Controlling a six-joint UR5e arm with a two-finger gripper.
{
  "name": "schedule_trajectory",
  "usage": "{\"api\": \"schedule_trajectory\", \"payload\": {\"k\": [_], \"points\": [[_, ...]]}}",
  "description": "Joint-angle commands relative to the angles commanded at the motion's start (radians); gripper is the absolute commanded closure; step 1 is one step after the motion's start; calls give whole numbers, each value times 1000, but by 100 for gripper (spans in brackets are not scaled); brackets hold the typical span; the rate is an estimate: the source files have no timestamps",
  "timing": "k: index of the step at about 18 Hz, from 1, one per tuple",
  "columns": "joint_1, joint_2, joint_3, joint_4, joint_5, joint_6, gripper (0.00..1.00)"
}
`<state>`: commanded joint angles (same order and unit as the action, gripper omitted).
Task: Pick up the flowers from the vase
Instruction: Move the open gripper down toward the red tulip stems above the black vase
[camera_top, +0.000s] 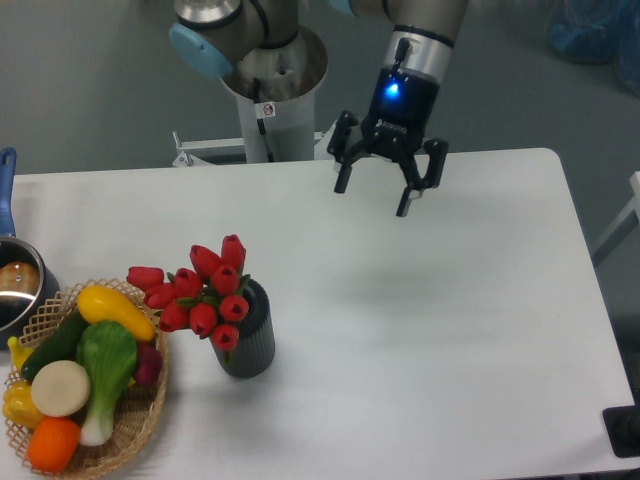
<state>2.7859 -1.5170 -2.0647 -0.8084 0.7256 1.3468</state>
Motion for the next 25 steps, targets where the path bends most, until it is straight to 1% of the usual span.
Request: {"api": "schedule_trajectory", "payload": {"k": [2, 6, 10, 13, 16, 18, 22, 25], "points": [[-23, -18, 5, 3, -18, 2, 0], [-58, -48, -8, 2, -139, -3, 0], [-81, -97, -8, 6, -224, 5, 0], [-95, -143, -6, 6, -325, 5, 0], [-95, -161, -5, 8, -327, 5, 0], [-98, -181, 12, 8, -328, 5, 0], [-129, -216, 20, 40, -331, 6, 0], [-135, -232, 31, 43, -331, 14, 0]]}}
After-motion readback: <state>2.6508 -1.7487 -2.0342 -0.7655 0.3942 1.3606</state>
